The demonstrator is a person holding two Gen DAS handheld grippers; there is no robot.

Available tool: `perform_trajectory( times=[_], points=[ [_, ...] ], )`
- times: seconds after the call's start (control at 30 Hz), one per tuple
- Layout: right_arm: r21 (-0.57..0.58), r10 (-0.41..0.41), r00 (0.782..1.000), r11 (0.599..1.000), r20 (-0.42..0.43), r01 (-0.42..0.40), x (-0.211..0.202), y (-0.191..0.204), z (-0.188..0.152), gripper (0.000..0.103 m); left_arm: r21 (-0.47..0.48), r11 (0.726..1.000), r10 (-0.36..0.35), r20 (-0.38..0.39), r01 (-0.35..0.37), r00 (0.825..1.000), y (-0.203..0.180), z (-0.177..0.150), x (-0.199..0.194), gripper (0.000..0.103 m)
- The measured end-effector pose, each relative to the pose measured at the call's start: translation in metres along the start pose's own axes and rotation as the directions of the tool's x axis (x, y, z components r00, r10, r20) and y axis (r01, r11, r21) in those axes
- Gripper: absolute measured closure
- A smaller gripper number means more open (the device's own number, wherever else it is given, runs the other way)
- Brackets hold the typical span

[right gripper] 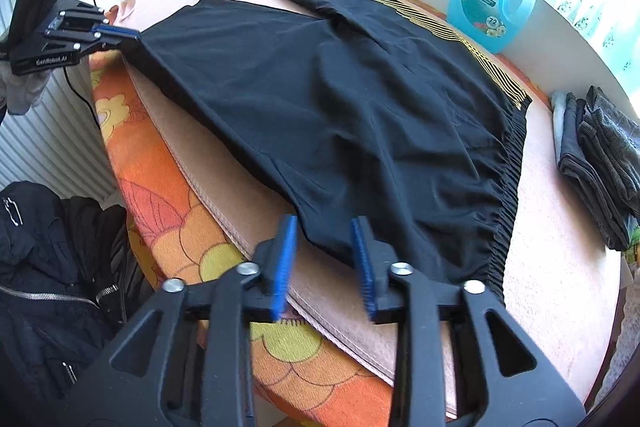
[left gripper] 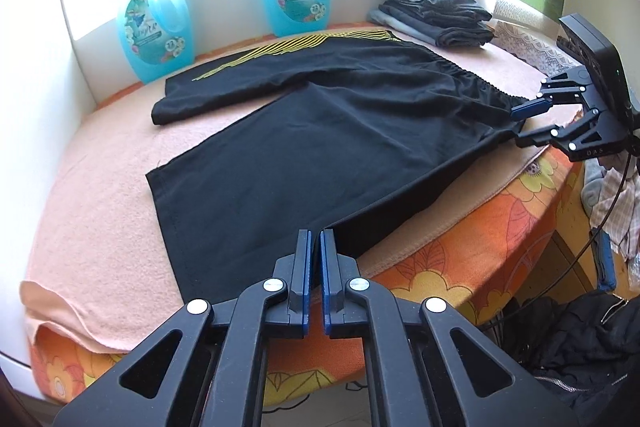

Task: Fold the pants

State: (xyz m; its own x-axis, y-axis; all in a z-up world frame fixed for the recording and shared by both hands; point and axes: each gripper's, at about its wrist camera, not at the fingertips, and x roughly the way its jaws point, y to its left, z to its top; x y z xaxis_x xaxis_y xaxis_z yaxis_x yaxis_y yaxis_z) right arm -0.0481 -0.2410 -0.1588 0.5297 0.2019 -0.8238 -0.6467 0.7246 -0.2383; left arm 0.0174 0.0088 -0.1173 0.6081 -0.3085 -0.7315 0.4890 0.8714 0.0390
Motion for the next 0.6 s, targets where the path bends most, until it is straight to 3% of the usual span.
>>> perform_trajectory(
  times=[0.33,0.43,0.6],
  points=[
    [-0.014,-0.132,0.990,0.991,-0.047,0.132,0.005,-0.016,-0.018,0.054,-0.028,0.999,0.024,0.056,-0.023,0.998,0.008,0.013,-0.004,0.101],
    [0.012,-0.137,0.989,0.990,-0.052,0.138,0.009,-0.020,-0.016,0.095,-0.047,0.999,0.027,0.072,-0.023,0.997,0.013,0.016,-0.005,0.101],
    [0.002,-0.142,0.989,0.990,-0.033,0.142,0.008,-0.017,-0.016,0.095,-0.047,0.999,-0.017,0.051,0.019,0.999,0.015,0.012,-0.002,0.101]
  ],
)
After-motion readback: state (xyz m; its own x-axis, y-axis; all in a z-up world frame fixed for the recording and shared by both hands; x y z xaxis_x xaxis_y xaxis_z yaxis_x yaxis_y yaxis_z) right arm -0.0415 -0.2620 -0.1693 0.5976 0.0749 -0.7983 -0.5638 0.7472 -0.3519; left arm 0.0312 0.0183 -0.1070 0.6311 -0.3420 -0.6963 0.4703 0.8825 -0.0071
